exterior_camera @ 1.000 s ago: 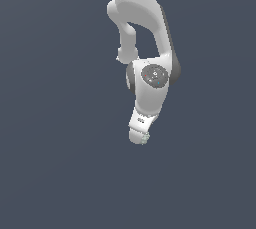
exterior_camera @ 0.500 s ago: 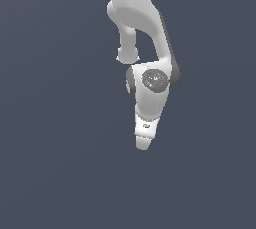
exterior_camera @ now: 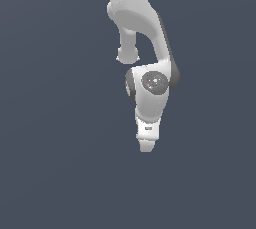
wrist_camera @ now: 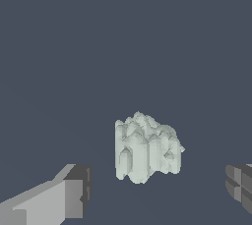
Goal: Pick up the object and move it to a goal position.
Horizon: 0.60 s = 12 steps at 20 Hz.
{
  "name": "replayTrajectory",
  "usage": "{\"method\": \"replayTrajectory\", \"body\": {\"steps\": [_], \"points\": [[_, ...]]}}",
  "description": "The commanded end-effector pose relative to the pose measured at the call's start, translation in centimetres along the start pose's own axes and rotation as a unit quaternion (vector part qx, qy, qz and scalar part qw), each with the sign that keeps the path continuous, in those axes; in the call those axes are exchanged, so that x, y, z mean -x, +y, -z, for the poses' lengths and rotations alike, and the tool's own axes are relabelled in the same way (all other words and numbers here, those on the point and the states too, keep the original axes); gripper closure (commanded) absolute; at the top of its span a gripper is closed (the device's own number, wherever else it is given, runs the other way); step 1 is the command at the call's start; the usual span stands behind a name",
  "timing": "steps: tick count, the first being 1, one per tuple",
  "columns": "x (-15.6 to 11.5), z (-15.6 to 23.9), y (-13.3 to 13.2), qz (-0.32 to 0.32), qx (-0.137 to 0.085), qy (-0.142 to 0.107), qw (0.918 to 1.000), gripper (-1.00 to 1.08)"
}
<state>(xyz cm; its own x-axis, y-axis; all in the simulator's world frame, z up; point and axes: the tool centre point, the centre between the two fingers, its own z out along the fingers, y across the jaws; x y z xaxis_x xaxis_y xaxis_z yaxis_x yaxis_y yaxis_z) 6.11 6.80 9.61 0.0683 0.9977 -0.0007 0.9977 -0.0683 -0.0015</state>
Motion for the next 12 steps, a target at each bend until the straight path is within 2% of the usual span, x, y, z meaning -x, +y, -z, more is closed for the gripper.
{"method": "replayTrajectory", "body": {"steps": [1, 7, 12], "points": [[0.0, 0.0, 0.1, 0.007, 0.001, 0.000, 1.0000, -0.92], [0.0, -0.4, 0.1, 0.007, 0.001, 0.000, 1.0000, -0.92], [0.0, -2.7, 0.0, 0.008, 0.001, 0.000, 1.0000, -0.92]]}}
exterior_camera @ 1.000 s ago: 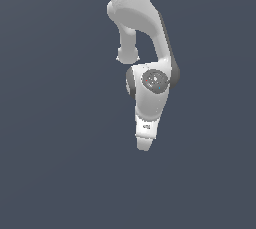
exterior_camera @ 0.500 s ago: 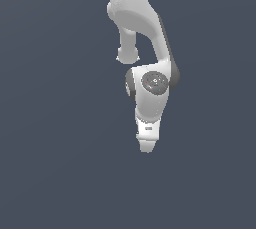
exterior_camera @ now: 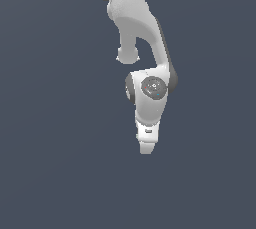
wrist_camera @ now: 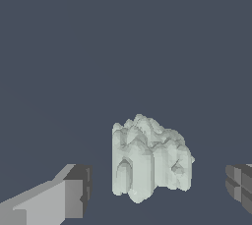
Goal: Pick up the object and move it to a goal position.
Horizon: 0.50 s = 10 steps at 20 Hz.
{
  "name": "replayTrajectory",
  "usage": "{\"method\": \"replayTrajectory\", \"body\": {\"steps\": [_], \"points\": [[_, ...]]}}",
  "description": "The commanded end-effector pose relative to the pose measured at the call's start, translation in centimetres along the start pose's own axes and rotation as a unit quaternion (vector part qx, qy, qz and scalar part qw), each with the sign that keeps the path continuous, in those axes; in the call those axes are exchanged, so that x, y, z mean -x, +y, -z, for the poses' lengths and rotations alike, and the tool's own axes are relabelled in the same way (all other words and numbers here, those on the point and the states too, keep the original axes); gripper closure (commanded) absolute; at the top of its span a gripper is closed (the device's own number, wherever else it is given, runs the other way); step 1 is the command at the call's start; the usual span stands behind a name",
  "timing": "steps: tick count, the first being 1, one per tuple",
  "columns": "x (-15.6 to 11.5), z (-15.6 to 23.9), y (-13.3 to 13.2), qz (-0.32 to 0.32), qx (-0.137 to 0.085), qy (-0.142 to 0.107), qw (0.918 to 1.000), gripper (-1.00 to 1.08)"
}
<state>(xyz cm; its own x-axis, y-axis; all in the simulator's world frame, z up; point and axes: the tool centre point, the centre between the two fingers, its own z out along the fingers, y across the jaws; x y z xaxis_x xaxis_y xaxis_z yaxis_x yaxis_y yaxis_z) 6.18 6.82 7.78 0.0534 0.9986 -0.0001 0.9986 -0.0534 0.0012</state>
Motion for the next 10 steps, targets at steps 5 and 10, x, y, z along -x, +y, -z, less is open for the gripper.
{"method": "replayTrajectory", "body": {"steps": [5, 10], "points": [[0.0, -3.0, -0.1, 0.002, -0.001, 0.000, 1.0000, -0.92], [0.0, -3.2, 0.0, 0.001, -0.001, 0.000, 1.0000, 1.08]]}}
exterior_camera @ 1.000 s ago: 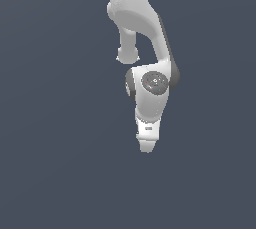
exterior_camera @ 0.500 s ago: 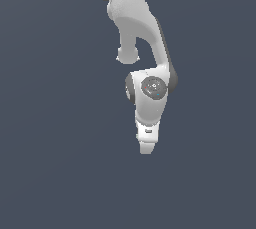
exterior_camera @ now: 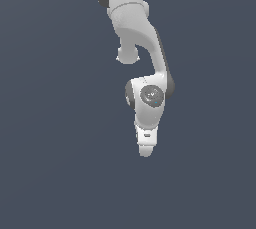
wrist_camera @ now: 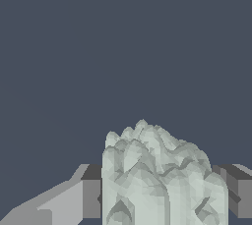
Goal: Pick up the object and move it to a goal position.
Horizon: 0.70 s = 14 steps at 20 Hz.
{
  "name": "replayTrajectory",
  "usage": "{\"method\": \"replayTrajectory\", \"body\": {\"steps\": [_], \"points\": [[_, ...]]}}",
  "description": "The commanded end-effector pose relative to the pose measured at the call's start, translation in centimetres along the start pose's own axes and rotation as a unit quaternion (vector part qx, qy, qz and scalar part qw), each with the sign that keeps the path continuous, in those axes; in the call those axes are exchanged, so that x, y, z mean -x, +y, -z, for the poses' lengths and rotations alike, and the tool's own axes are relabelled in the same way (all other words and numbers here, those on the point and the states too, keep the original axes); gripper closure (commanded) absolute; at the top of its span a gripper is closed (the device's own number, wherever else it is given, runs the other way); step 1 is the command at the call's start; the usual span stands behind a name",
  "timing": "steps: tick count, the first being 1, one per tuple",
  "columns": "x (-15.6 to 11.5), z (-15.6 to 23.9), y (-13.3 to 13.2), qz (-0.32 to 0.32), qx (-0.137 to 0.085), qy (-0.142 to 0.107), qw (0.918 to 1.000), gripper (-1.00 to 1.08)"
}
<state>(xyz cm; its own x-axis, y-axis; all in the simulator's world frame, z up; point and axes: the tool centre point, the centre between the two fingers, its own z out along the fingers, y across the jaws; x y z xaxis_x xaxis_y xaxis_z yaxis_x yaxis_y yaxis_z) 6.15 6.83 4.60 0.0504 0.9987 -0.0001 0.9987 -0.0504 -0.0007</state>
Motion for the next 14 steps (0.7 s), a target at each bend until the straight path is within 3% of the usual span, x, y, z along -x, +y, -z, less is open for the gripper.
{"method": "replayTrajectory", "body": {"steps": [1, 14], "points": [[0.00, -0.03, 0.05, 0.000, 0.000, 0.000, 1.0000, 1.08], [-0.28, 0.49, 0.16, 0.000, 0.001, 0.000, 1.0000, 1.08]]}}
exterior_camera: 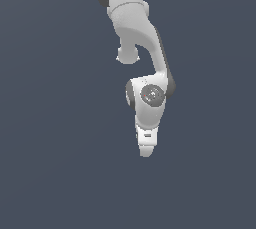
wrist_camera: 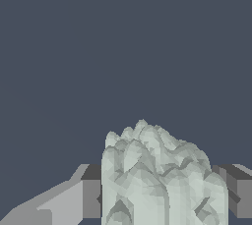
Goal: Pick up the object and move it to a goal position.
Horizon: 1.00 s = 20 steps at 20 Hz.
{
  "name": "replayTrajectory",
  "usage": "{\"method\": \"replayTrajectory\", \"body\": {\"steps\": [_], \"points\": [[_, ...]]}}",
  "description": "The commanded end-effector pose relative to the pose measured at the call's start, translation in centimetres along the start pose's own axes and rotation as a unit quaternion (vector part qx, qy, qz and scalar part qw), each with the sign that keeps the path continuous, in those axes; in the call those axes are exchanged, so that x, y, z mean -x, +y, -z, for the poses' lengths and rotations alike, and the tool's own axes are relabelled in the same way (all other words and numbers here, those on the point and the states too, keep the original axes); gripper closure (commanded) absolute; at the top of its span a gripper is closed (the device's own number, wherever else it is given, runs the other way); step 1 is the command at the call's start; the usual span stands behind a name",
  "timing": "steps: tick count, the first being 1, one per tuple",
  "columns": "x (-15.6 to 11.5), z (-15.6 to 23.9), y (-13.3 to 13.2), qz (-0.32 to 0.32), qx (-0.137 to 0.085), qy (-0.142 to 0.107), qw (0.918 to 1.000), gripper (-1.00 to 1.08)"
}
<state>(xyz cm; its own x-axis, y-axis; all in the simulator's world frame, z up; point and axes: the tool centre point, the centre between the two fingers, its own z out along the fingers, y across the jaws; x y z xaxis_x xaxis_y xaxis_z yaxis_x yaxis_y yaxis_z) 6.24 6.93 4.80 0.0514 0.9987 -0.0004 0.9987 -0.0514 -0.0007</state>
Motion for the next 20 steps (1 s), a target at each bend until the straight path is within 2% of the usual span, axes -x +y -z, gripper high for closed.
{"method": "replayTrajectory", "body": {"steps": [1, 8, 20], "points": [[-0.4, 0.6, 0.1, 0.000, 0.001, 0.000, 1.0000, 1.08], [-2.6, 4.1, 0.9, 0.001, 0.000, 0.000, 1.0000, 1.08], [-8.6, 13.5, 3.2, 0.001, 0.000, 0.001, 1.0000, 1.08]]}}
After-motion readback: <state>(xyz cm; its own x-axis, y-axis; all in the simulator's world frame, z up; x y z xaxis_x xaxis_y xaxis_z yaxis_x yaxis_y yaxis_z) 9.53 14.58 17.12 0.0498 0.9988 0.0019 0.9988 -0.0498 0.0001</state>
